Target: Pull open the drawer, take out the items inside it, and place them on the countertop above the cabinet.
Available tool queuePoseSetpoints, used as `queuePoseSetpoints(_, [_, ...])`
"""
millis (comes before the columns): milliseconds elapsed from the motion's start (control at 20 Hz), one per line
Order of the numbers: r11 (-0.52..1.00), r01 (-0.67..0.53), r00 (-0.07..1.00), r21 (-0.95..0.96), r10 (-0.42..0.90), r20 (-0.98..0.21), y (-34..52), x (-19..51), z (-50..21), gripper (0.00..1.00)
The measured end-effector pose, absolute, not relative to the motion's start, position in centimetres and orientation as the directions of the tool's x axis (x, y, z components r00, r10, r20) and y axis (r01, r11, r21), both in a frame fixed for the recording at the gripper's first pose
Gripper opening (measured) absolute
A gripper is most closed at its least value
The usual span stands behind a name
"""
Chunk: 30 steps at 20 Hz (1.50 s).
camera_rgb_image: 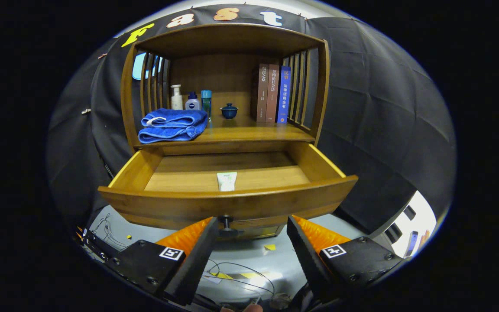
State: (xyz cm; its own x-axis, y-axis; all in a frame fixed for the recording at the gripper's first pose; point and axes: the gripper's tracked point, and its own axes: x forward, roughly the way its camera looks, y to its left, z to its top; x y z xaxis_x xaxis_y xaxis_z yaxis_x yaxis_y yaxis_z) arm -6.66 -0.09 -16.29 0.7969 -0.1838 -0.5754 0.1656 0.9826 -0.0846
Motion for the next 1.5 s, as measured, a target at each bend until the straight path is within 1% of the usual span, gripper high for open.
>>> queuePoseSetpoints(250, [0.974,0.204,0.724,-0.094,-0.215,-0.656,1.2,-3.0,-13.3,0.99])
queuePoseSetpoints(350, [0.971,0.211,0.679,-0.111,-0.227,-0.698,1.7,-1.4,-13.7,0.99])
queuePoseSetpoints(450, [0.967,0.216,0.622,-0.137,-0.244,-0.744,1.9,0.5,-14.7,0.99])
queuePoseSetpoints(550, [0.968,0.197,0.575,-0.153,-0.240,-0.782,2.2,2.5,-16.0,0.99])
queuePoseSetpoints(800, [0.979,0.159,0.439,-0.130,-0.188,-0.879,3.1,7.4,-21.9,0.99])
queuePoseSetpoints(850, [0.982,0.138,0.405,-0.129,-0.175,-0.897,3.1,7.9,-22.9,0.98])
queuePoseSetpoints(950, [0.980,0.137,0.358,-0.143,-0.184,-0.915,2.4,8.8,-24.8,0.96])
queuePoseSetpoints(1200, [0.990,0.101,0.273,-0.094,-0.119,-0.955,2.7,10.2,-29.7,0.86])
queuePoseSetpoints(1400, [0.993,0.094,0.227,-0.072,-0.092,-0.970,2.5,9.9,-32.3,0.77])
queuePoseSetpoints(1500, [0.993,0.111,0.196,-0.037,-0.059,-0.979,2.9,9.2,-33.2,0.73])
